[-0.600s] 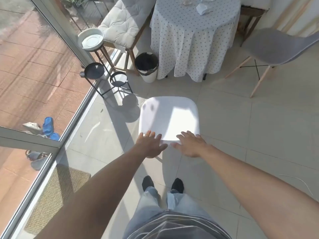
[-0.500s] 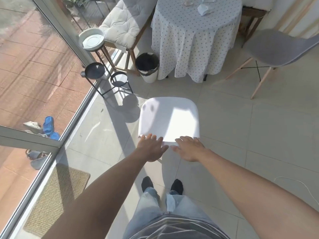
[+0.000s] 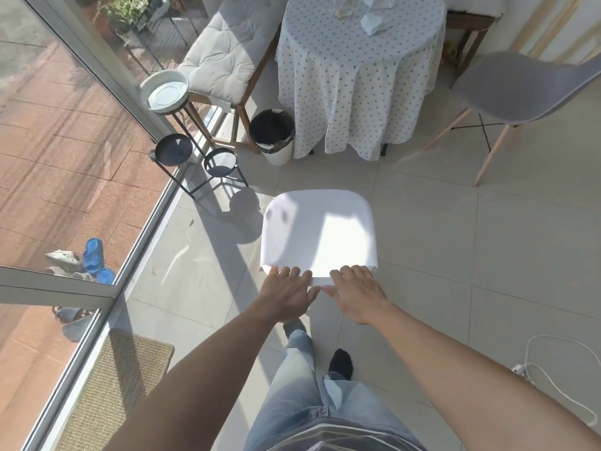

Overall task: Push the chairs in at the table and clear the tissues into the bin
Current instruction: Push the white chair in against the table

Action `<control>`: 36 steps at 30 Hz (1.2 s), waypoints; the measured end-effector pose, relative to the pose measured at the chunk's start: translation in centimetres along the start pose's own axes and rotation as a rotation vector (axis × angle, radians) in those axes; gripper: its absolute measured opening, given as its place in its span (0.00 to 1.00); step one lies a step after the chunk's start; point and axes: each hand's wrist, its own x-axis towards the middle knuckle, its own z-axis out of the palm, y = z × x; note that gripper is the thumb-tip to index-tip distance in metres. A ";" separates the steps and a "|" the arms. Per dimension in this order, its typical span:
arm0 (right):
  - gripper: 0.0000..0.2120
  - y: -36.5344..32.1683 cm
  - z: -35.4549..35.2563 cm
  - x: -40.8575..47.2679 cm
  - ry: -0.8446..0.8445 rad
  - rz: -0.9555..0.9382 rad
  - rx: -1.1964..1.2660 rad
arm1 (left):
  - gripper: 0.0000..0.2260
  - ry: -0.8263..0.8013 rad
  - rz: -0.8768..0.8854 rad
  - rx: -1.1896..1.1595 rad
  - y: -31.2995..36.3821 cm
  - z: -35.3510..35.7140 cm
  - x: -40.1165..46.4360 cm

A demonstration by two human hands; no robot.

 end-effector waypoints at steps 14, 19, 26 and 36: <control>0.38 3.0 -4.1 10.1 0.064 0.153 0.079 | 0.26 -0.054 0.112 0.024 -6.4 -5.8 11.1; 0.33 4.7 -5.8 14.4 0.044 0.204 0.055 | 0.25 -0.031 0.142 0.041 -8.8 -7.9 15.7; 0.26 8.8 -8.7 20.1 0.010 0.221 0.031 | 0.25 -0.013 0.170 0.040 -10.4 -11.3 22.4; 0.28 17.2 -14.1 29.5 -0.028 0.195 0.022 | 0.27 -0.034 0.086 0.007 -11.6 -17.1 33.9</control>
